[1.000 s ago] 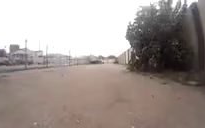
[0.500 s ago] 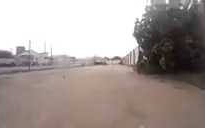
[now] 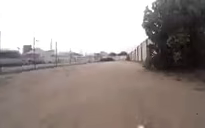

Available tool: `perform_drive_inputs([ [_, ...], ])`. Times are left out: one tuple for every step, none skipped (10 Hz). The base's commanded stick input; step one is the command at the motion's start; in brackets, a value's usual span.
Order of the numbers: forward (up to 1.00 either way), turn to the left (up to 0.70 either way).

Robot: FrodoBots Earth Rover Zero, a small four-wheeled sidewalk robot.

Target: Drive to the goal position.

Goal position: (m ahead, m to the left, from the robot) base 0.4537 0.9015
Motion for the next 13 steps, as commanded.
perform_drive_inputs([
  [1.00, 0.00],
  [1.00, 0.00],
  [1.00, 0.00],
  [1.00, 0.00],
  [1.00, 0.00],
  [1.00, 0.00],
  [1.00, 0.00],
  [1.00, 0.00],
  [1.00, 0.00],
  [1.00, 0.00],
  [1.00, 0.00],
  [1.00, 0.00],
  [1.00, 0.00],
])
